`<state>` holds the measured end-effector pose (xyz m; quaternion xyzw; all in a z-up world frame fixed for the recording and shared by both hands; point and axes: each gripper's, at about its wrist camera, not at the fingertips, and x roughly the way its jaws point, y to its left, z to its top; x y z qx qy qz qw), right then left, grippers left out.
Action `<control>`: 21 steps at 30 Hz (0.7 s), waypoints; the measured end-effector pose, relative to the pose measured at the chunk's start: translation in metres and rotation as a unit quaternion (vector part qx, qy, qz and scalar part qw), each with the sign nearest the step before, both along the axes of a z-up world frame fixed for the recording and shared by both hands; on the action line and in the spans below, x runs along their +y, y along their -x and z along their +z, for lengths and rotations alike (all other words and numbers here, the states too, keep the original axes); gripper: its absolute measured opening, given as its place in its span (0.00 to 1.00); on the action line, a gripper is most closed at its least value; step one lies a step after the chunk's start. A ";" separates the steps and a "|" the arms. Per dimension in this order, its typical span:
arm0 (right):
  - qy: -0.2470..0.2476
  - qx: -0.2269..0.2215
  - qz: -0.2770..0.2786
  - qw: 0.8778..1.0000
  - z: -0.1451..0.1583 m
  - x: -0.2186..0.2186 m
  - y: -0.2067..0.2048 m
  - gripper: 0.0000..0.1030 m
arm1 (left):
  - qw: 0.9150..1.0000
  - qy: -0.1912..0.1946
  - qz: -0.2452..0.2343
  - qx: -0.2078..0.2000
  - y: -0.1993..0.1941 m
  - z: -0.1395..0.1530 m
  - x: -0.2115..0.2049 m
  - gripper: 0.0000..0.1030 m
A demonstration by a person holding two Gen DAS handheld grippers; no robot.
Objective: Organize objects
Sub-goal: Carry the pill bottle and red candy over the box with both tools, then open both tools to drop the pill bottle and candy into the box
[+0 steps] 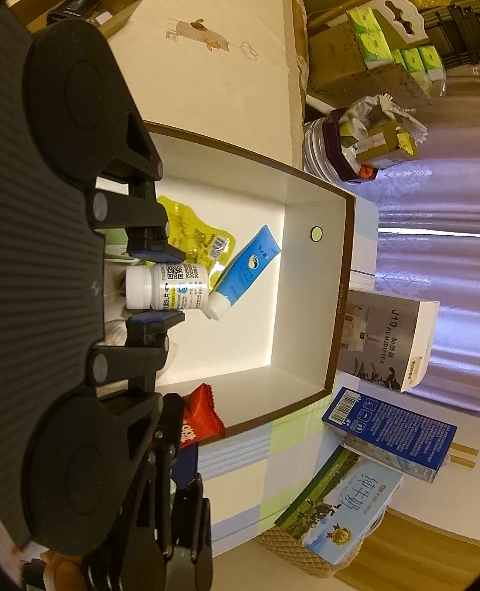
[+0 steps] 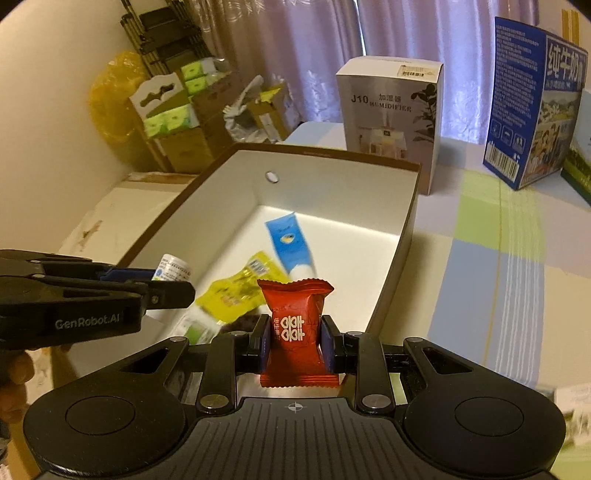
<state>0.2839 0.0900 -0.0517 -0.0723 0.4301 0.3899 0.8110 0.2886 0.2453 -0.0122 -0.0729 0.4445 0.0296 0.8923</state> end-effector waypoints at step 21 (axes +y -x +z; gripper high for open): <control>0.000 -0.012 -0.021 1.000 -0.004 0.008 -0.042 0.35 | 0.999 0.016 -0.027 0.015 -0.050 -0.017 0.004 0.22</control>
